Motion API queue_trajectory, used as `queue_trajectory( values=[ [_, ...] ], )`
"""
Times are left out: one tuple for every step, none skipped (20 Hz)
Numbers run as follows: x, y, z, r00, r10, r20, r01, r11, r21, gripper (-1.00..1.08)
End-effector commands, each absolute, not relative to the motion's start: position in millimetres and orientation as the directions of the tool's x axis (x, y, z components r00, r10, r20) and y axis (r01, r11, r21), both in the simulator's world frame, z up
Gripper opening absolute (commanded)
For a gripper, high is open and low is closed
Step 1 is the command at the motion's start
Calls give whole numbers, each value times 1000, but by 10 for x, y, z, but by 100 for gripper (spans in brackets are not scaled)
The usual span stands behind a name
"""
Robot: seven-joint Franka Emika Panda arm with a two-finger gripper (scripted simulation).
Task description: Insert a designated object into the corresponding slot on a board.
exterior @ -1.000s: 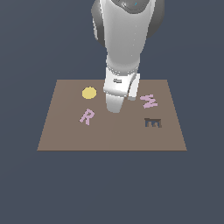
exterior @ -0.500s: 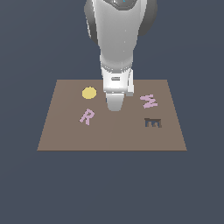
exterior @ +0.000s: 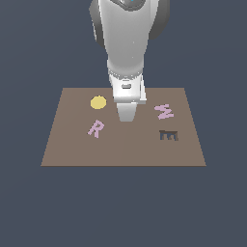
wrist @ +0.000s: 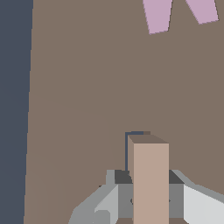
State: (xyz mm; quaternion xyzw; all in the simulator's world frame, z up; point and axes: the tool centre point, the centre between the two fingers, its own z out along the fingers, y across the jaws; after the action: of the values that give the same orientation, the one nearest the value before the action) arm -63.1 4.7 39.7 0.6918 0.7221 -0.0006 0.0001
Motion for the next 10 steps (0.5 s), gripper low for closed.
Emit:
queue_trajectory(
  values=[
    [-631,46,397,-43,999,-1,999,43,-1,-100],
    [-631,45,393,-43,999,-1,999,43,-1,-100],
    [-631,46,381,-44,999,-1,999,44,-1,-100],
    [-630,46,361,-45,999,-1,999,45,0,-100],
    [-630,46,334,-46,999,-1,999,46,0,-100],
    [-630,45,314,-47,999,-1,999,47,0,-100],
    [-630,45,302,-47,999,-1,999,47,0,-100],
    [-630,43,298,-47,999,-1,999,47,0,-100],
    [-630,43,298,-47,999,-1,999,47,0,100],
    [-630,43,298,-47,999,-1,999,47,0,100]
  ],
)
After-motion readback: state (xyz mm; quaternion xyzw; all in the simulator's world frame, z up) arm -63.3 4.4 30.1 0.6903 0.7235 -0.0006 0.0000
